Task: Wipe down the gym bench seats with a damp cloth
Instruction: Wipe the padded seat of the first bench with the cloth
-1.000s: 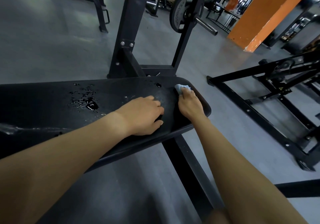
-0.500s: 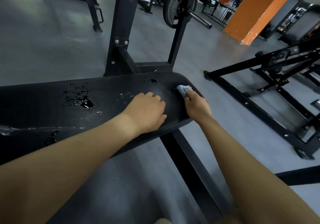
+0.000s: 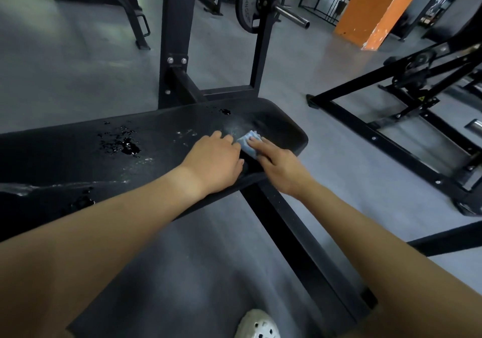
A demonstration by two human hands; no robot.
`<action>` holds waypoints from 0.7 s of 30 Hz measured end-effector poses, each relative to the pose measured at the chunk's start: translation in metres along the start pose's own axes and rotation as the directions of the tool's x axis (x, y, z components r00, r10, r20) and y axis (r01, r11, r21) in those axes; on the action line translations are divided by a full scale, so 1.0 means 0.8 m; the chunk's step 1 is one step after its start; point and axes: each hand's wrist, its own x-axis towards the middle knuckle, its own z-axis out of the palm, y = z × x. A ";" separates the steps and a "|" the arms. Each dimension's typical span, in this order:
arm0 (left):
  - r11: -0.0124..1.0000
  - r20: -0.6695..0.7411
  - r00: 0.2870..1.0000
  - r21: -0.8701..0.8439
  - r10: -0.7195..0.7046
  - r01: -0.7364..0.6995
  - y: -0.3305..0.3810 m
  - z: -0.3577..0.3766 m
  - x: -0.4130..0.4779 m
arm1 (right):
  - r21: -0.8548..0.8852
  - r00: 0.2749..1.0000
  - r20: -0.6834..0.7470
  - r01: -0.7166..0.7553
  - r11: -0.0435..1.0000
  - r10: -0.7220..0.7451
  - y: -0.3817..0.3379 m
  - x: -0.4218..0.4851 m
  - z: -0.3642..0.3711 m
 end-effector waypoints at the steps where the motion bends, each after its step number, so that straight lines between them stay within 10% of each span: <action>1: 1.000 0.012 1.000 0.007 0.000 0.000 0.001 0.000 -0.002 | 0.006 1.000 -0.003 -0.016 1.000 0.016 0.006 -0.001 -0.005; 10: 0.996 0.086 0.995 -0.080 0.052 -0.045 -0.012 0.001 -0.018 | -0.052 0.921 -0.260 -0.314 0.948 0.291 0.041 0.012 0.000; 21: 0.991 -0.015 0.991 0.012 0.134 -0.134 -0.030 -0.007 -0.052 | -0.150 0.978 -0.089 0.173 0.973 -0.188 -0.012 -0.031 0.031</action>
